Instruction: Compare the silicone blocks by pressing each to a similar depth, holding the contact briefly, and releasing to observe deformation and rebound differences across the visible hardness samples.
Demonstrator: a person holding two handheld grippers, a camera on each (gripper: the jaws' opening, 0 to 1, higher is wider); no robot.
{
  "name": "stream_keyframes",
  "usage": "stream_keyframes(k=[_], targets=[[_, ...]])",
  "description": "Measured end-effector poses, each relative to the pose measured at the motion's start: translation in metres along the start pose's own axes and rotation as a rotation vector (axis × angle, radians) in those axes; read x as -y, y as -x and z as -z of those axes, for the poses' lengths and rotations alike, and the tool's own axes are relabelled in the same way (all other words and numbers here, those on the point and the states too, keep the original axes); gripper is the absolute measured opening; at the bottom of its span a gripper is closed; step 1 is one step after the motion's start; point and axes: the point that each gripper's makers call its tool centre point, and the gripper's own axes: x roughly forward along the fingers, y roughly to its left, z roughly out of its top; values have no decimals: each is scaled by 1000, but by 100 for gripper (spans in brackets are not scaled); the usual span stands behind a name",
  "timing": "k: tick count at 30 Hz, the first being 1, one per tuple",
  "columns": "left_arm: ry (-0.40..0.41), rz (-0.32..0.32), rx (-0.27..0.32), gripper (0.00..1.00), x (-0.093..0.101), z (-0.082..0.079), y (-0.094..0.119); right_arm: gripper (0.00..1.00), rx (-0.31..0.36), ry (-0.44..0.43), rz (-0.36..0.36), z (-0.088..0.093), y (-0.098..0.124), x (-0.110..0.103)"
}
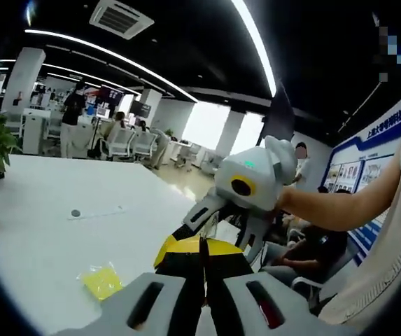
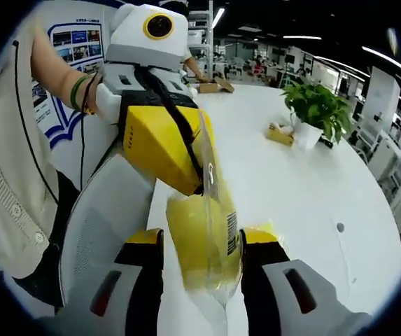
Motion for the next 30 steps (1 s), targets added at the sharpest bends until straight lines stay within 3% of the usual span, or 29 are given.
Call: stream_keyframes(k=[6,9,12,20,23,28,30], targets=[[18,0,-14,0,-1,6,-15,52,34,-45,66,15,16,6],[41,4,-18,0,-2,10,-26,57,90,-73,153,19,31,17],[46,1,-21,0,-4,14,-39,60,202,-114,239,20,52,20],[63,-1,-46,0,-11,31,-80,63,292,-304,349,68,101,5],[95,1,-48,0,-16,38,-97,65,310,-376,392,94,116,-2],[128,-7,-53,0,-26,53,-131,56,325,-417,476,128,137,-11],[131,-16,-57,0,-31,58,-143,58,351,-467,501,136,146,-13]])
